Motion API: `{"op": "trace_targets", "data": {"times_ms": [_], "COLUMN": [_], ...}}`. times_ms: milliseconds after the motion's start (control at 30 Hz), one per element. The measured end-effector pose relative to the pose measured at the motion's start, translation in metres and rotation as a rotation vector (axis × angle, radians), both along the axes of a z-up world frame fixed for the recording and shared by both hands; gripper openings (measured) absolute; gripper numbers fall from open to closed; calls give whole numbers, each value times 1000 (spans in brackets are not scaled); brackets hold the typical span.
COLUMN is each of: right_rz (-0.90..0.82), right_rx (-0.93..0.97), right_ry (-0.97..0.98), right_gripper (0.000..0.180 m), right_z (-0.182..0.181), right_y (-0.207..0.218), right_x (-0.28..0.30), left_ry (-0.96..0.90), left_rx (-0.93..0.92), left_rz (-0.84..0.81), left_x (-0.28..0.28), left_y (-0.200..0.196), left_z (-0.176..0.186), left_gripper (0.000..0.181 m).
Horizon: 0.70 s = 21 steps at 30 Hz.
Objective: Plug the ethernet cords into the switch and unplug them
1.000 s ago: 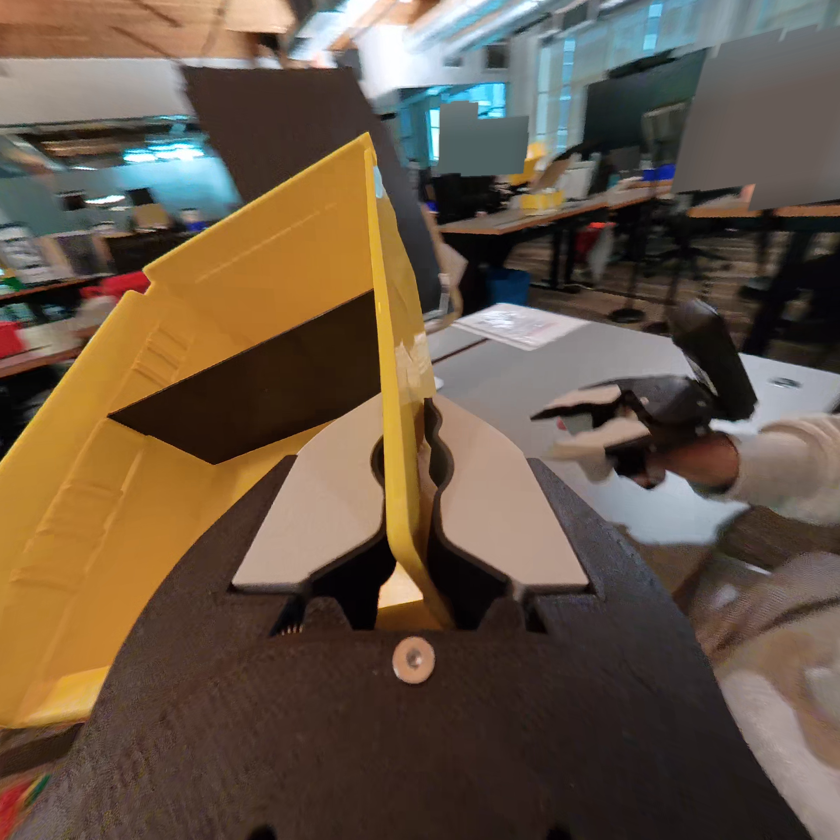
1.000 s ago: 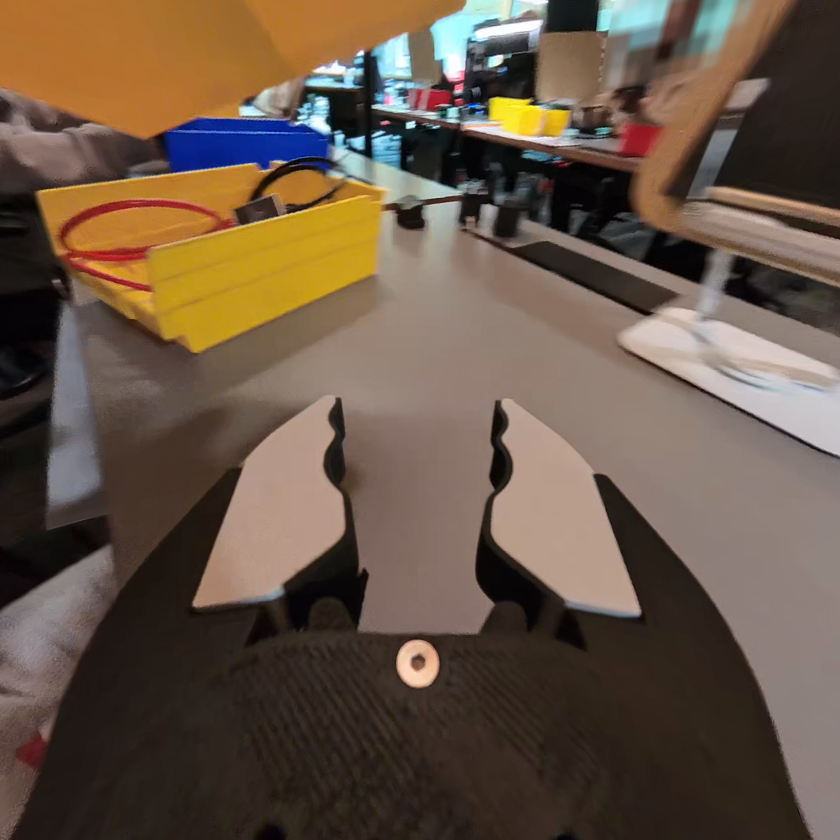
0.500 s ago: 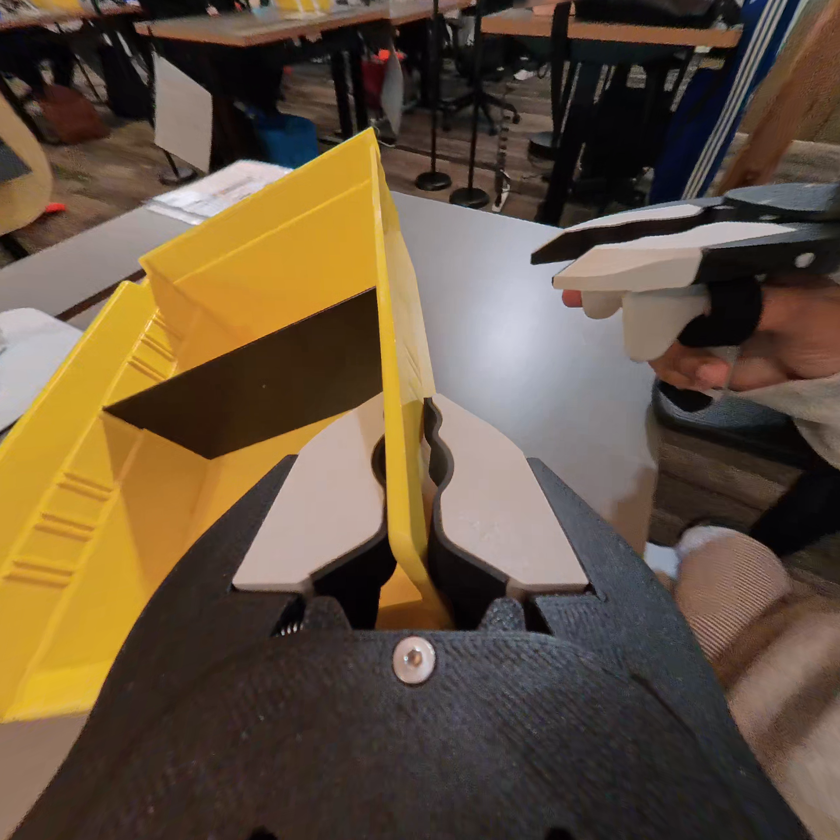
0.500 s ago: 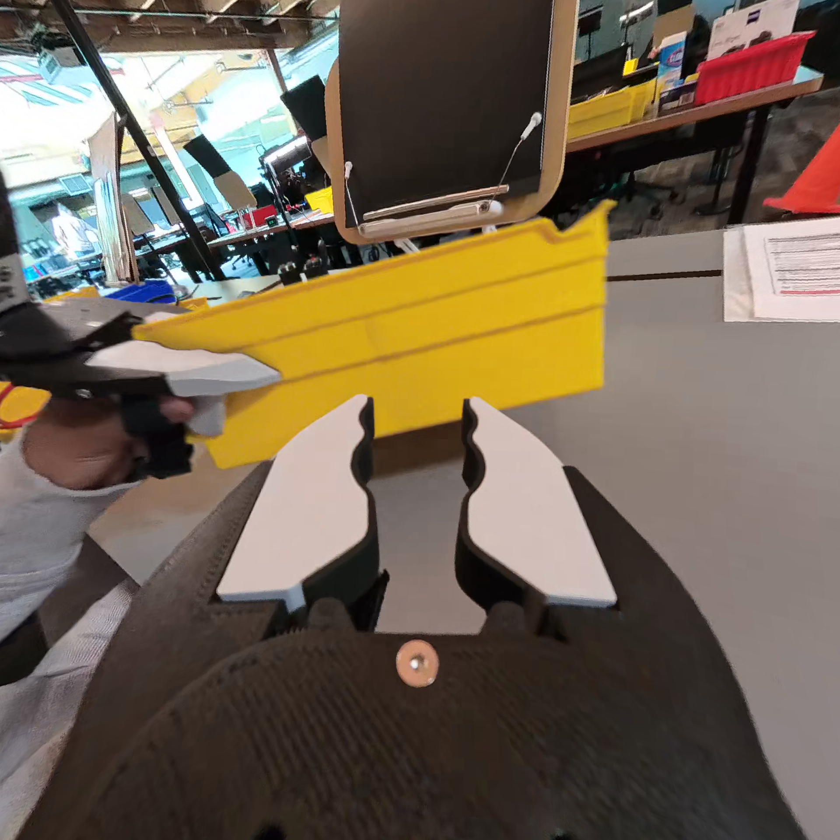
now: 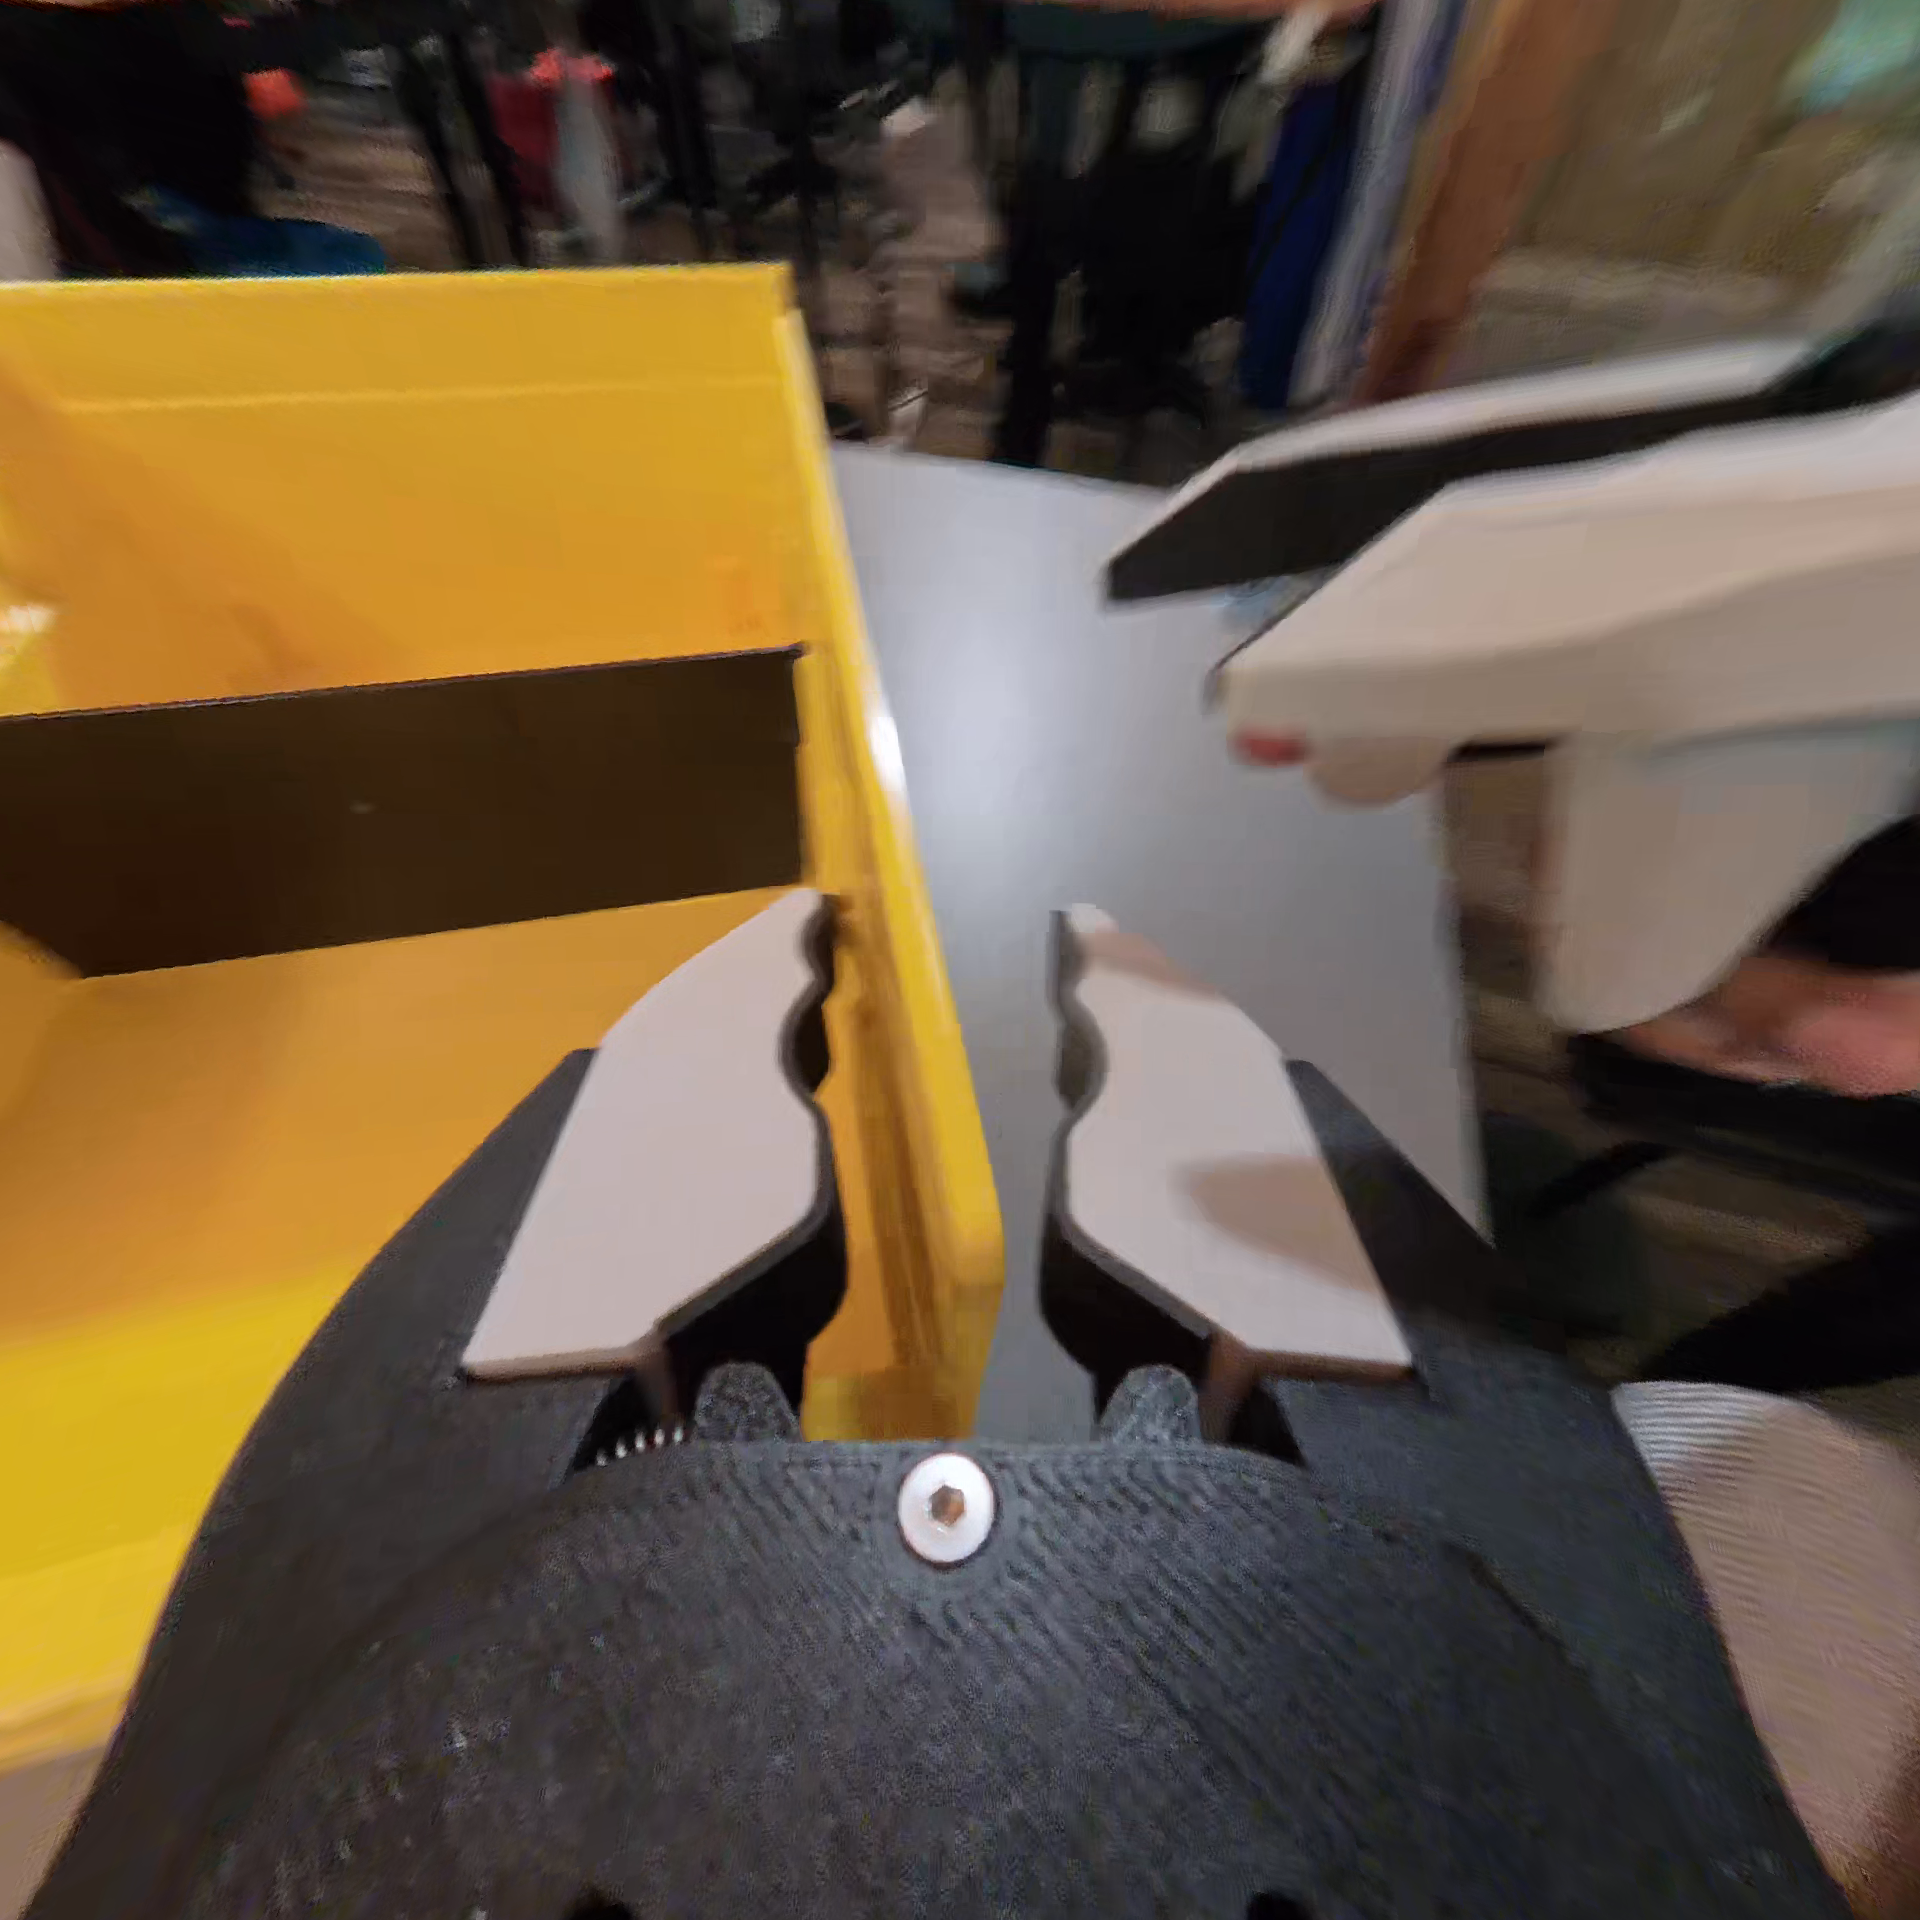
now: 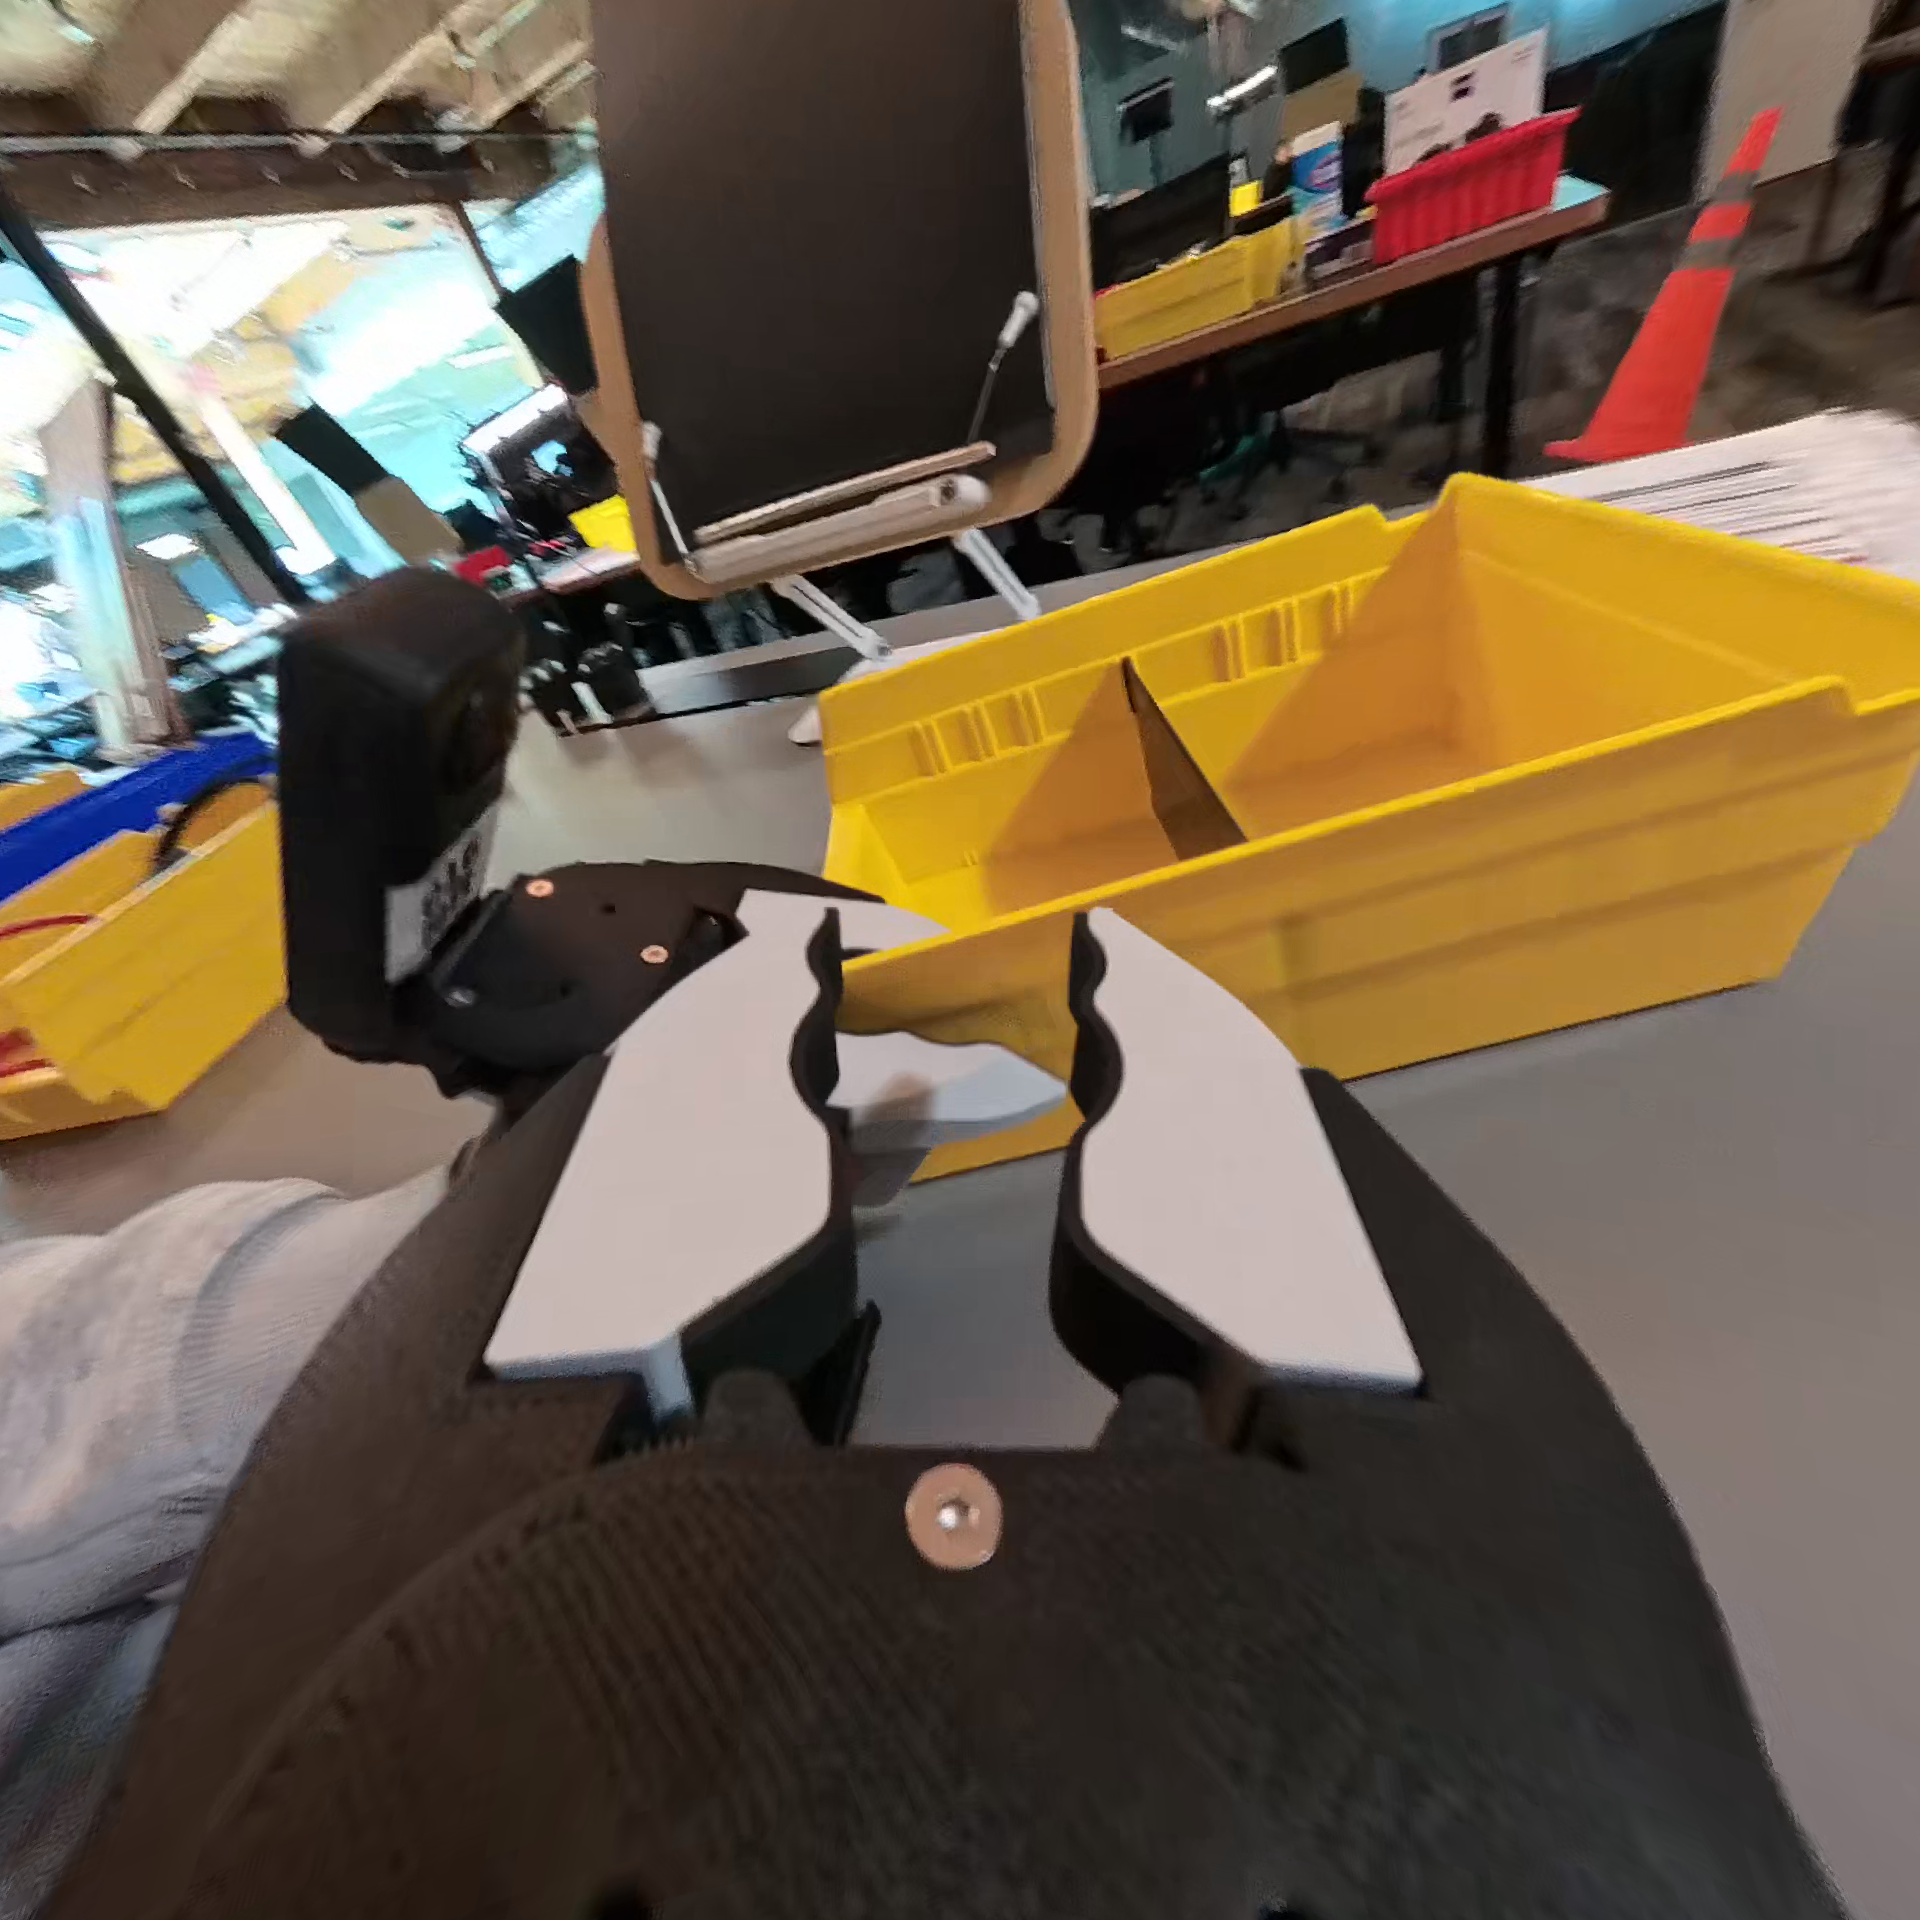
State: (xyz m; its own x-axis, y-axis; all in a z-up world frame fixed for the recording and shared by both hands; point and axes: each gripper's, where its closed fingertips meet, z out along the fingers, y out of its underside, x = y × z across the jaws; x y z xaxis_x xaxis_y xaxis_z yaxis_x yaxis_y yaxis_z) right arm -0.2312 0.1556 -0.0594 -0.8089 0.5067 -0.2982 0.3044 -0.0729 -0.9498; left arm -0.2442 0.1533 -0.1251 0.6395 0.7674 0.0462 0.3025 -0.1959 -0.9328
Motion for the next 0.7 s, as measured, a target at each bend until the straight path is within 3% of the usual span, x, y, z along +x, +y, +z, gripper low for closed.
{"op": "trace_targets", "data": {"times_ms": [33, 67, 167, 200, 300, 400, 467, 533, 600, 700], "right_rz": [-24, -49, -118, -167, -262, -283, -247, -223, -237, -240], "right_rx": [8, -15, -196, -230, -184, -61, 74, 231, 371, 404], "right_ry": [3, 15, 113, 151, 211, 140, 134, 156, 178, 156], "right_gripper": [42, 38, 39, 36, 46, 76, 98, 107, 108, 87], "right_z": [-1, 3, 37, 46, 47, 20, 0, -20, -37, -44], "right_y": [4, 10, 38, 49, 65, 48, 26, 8, 3, 12], "right_x": [0, -1, 0, -2, -10, -10, -2, 2, -4, -22], "left_ry": [-39, -95, -229, -238, -67, 90, 152, 165, 131, 38], "left_rx": [110, 215, 367, 375, 422, 332, 216, 159, 172, 276], "left_rz": [-80, -167, -400, -424, -411, -340, -232, -136, -61, 28], "left_x": [5, 11, 30, 34, 54, 77, 87, 100, 116, 131], "left_y": [17, 33, 62, 62, 39, -3, -41, -77, -105, -137], "left_z": [7, 13, 27, 32, 70, 89, 82, 70, 54, 36], "left_gripper": [60, 80, 109, 106, 73, 69, 70, 69, 69, 68]}}
